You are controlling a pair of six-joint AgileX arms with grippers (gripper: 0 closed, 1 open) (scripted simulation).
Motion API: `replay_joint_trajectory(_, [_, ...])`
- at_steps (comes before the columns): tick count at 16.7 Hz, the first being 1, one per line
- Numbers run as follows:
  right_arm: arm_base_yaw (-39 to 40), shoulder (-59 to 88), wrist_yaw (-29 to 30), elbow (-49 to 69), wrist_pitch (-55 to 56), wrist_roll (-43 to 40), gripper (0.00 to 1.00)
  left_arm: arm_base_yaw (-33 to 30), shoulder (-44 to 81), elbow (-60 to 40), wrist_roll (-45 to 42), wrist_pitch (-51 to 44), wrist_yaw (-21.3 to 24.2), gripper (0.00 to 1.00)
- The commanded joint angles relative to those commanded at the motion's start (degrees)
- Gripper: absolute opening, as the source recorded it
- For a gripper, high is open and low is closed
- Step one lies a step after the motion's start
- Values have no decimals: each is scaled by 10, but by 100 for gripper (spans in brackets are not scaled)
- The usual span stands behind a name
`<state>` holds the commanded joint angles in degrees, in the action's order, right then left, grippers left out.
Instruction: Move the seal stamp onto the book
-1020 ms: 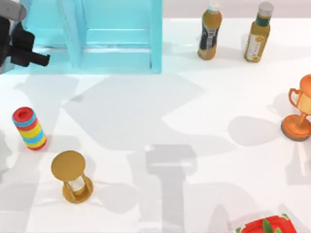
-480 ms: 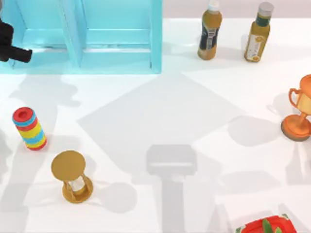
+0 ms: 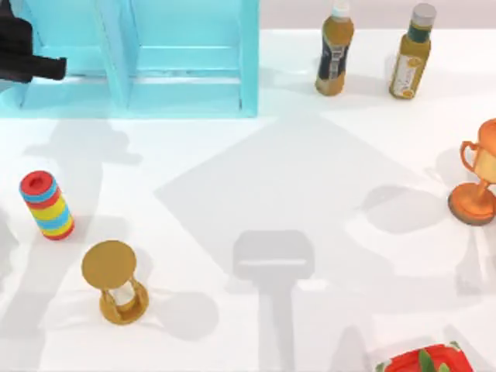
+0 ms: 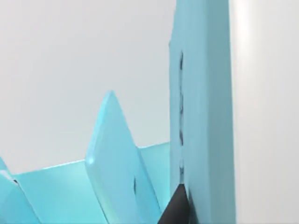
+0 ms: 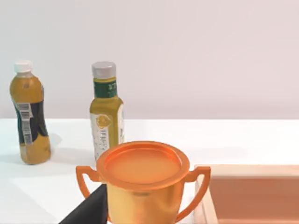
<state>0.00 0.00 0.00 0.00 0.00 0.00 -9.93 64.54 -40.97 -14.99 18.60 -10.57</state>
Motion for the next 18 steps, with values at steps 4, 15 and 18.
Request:
replay_joint_trajectory(4, [0,0,0,0,0,0,100,-64,16,-28,168,7,-55,0])
replay_joint_trajectory(15, [0,0,0,0,0,0,100,-287,175,-129,862,-51,-273,0])
replay_joint_trajectory(18, [0,0,0,0,0,0,100,-344,241,-168,1052,-83,-334,0])
